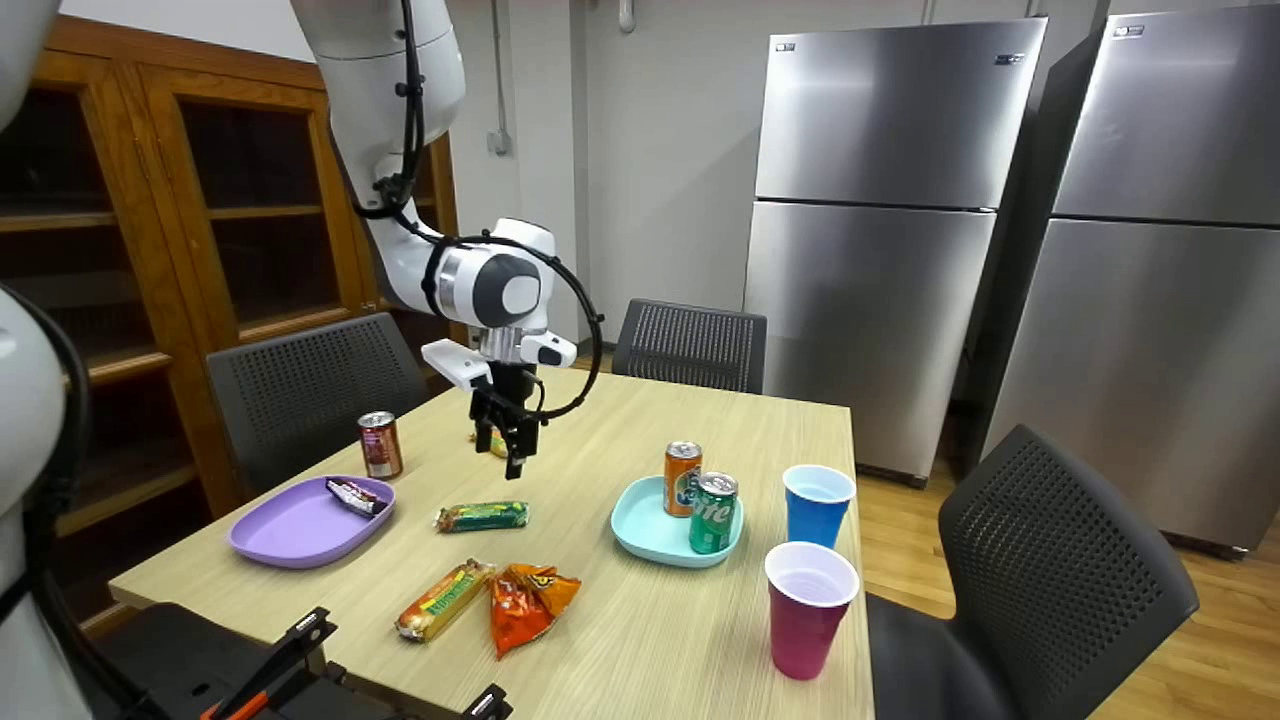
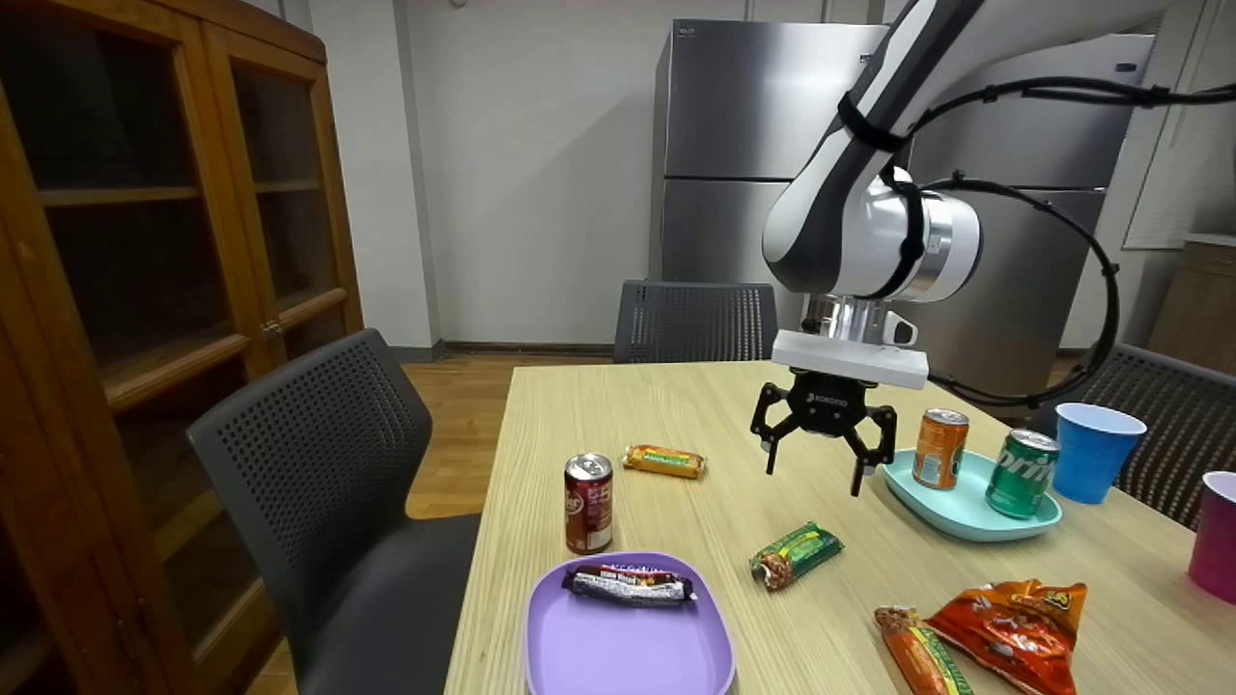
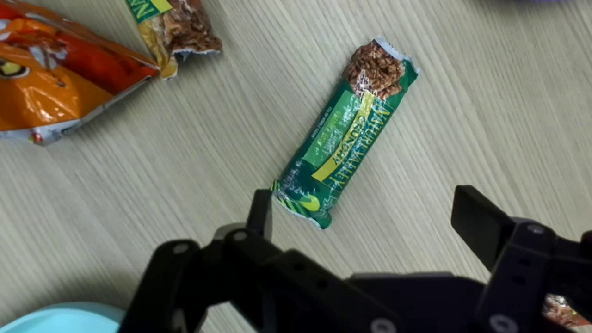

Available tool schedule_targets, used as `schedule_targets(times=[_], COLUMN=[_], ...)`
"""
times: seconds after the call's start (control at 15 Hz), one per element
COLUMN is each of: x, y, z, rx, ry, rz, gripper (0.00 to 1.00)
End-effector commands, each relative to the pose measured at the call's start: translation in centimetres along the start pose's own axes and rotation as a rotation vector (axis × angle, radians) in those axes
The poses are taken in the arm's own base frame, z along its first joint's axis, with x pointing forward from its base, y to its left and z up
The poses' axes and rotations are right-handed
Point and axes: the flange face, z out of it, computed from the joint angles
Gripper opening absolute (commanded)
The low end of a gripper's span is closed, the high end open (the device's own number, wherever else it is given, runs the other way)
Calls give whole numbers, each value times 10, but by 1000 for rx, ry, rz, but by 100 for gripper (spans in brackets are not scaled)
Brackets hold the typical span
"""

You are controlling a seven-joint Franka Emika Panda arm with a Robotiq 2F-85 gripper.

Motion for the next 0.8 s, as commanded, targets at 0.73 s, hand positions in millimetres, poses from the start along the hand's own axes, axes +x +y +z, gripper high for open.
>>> schedule_targets(times=[0.73], x=[-6], y=[1], z=[56], rx=[8], ry=[-39], rz=[184], gripper=[100])
